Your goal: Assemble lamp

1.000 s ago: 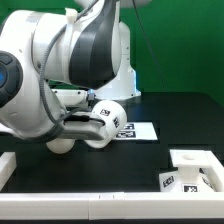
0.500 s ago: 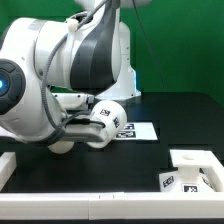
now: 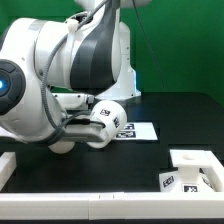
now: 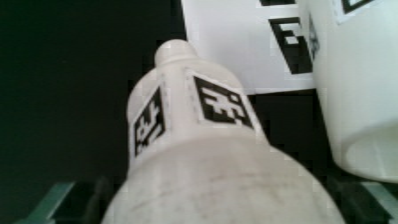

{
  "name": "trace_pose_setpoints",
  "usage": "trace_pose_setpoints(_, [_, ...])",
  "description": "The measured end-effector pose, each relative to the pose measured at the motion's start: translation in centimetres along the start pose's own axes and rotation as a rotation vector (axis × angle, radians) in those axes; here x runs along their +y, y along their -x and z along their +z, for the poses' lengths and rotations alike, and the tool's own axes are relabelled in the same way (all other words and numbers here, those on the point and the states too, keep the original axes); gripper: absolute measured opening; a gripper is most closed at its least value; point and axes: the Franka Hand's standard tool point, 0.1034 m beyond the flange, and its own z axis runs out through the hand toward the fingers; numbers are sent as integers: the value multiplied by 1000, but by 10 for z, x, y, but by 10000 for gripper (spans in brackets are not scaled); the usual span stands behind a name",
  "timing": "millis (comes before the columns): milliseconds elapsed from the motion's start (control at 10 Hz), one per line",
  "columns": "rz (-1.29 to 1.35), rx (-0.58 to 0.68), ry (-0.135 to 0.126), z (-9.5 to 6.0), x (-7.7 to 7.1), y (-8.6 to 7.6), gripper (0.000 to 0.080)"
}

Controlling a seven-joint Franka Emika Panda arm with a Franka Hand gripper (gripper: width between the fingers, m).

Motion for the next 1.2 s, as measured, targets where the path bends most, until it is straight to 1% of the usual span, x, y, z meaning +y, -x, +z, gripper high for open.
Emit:
trace_pose_setpoints(100, [-9, 7, 3, -10, -3, 3, 573])
trace_pose_setpoints(200, [-25, 21, 7, -33, -11, 10, 573])
trace_pose_setpoints(300, [-39, 86, 17, -60, -21, 17, 573])
trace_pose_setpoints(400, [-51, 142, 15, -79, -34, 29, 573])
trace_pose_setpoints(500, [-28, 198, 8, -98, -52, 43, 573])
trace_pose_setpoints(600, [-35, 293, 21, -121, -76, 58, 574])
trace_pose_setpoints(700, [-54, 373, 32, -127, -94, 69, 574])
trace_pose_setpoints(800, [-58, 462, 30, -122, -98, 68, 574])
trace_pose_setpoints(900, [-48, 554, 16, -109, -91, 67, 574])
trace_pose_setpoints(1000, [-50, 600, 13, -109, -91, 70, 574])
trace_pose_setpoints(1100, [-54, 676, 17, -115, -92, 66, 574])
trace_pose_setpoints(1200, [-54, 725, 17, -115, -92, 65, 574])
